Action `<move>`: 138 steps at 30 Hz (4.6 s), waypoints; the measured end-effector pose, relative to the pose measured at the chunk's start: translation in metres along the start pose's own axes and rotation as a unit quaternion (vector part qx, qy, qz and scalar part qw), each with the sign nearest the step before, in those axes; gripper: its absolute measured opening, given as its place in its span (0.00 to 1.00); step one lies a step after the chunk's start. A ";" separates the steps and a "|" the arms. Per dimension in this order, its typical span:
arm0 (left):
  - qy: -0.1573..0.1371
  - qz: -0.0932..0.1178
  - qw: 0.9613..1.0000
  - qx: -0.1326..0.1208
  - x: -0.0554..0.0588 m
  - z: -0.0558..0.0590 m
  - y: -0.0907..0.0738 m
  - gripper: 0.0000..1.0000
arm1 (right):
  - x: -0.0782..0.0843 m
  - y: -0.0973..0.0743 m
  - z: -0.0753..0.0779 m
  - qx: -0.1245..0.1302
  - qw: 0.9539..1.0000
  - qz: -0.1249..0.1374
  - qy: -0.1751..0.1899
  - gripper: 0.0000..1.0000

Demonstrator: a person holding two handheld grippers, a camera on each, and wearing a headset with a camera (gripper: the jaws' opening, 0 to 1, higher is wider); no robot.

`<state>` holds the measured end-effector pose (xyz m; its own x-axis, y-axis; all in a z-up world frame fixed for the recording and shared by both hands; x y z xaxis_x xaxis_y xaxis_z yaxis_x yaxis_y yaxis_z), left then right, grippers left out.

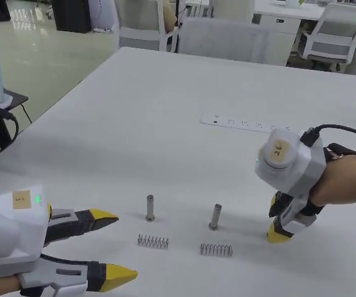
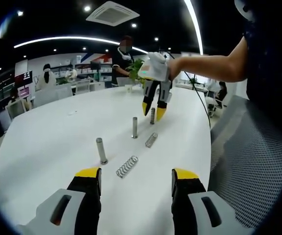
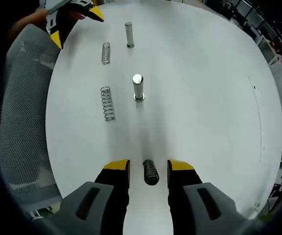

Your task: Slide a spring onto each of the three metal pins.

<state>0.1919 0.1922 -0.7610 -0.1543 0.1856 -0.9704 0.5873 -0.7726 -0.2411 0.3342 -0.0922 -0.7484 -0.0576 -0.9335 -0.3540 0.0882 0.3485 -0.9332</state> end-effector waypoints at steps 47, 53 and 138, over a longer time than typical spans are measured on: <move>0.004 0.000 1.000 0.000 -0.001 0.003 0.000 0.50 | -0.051 0.029 -0.051 -0.063 0.996 0.038 -0.057 0.17; 0.003 0.000 1.000 -0.001 -0.001 0.003 -0.001 0.49 | -0.051 0.036 -0.052 -0.067 0.995 0.032 -0.060 0.16; 0.074 0.013 0.988 0.134 -0.036 0.030 0.053 0.20 | -0.107 -0.016 -0.096 -0.082 0.985 0.098 -0.113 0.08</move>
<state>0.2052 0.1264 -0.7391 -0.0121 0.2344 -0.9721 0.3549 -0.9078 -0.2234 0.2438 0.0101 -0.7019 0.1696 -0.8350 -0.5234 -0.0868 0.5164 -0.8519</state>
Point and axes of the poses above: the centre of the closed fingertips' face, and the gripper's own axes: y roughly forward along the fingers, z roughly to its right, x roughly out of its underside, the point moved 9 cm from there along -y, roughly backward along the fingers, and after that the axes turned 10 degrees about z, right-handed, at the moved point
